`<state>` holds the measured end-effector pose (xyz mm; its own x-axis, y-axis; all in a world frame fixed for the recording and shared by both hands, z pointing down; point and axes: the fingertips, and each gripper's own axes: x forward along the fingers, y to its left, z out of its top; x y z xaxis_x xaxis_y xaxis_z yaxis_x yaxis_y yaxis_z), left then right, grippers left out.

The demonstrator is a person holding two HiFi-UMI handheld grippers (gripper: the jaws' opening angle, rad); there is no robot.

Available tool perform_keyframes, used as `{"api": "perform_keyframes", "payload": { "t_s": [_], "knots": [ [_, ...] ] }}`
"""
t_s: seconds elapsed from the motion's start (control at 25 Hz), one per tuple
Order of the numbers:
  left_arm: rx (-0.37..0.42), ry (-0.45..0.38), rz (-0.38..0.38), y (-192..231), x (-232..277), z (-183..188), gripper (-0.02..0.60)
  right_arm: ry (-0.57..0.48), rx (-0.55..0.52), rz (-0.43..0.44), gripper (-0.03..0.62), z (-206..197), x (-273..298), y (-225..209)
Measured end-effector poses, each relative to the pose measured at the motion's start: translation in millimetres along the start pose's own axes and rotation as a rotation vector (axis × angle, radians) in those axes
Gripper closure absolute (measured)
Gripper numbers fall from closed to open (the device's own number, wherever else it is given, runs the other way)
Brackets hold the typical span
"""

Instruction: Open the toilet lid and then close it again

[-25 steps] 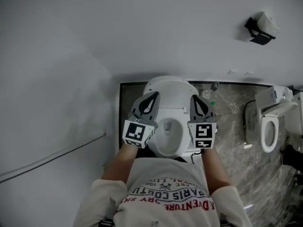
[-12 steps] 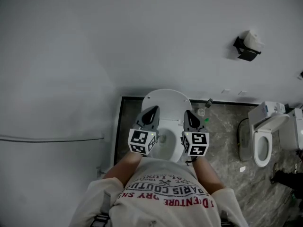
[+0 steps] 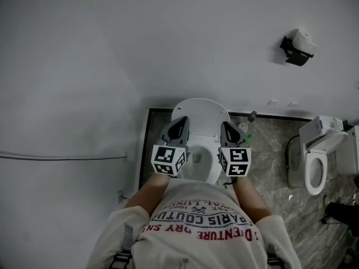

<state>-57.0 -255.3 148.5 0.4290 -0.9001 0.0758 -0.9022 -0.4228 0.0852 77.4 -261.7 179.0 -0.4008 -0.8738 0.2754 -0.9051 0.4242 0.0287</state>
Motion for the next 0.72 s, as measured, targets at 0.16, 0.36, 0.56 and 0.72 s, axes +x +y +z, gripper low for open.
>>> {"api": "perform_keyframes", "payload": {
  "t_s": [0.16, 0.36, 0.56, 0.72],
  "knots": [
    [-0.033, 0.02, 0.023, 8.9, 3.1, -7.6, 0.576, 0.031, 0.013, 0.016, 0.577, -6.9, 8.8, -1.7],
    [-0.03, 0.07, 0.037, 18.2, 6.6, -26.2, 0.575, 0.062, 0.026, 0.024, 0.577, -19.5, 21.1, -2.4],
    [-0.036, 0.092, 0.052, 39.4, 27.7, -32.8, 0.575, 0.067, 0.03, 0.023, 0.577, -16.5, 52.0, -12.5],
    [-0.009, 0.15, 0.067, 57.6, 52.4, -43.8, 0.577, 0.109, 0.029, 0.033, 0.577, -14.4, 78.0, -25.7]
  ]
}}
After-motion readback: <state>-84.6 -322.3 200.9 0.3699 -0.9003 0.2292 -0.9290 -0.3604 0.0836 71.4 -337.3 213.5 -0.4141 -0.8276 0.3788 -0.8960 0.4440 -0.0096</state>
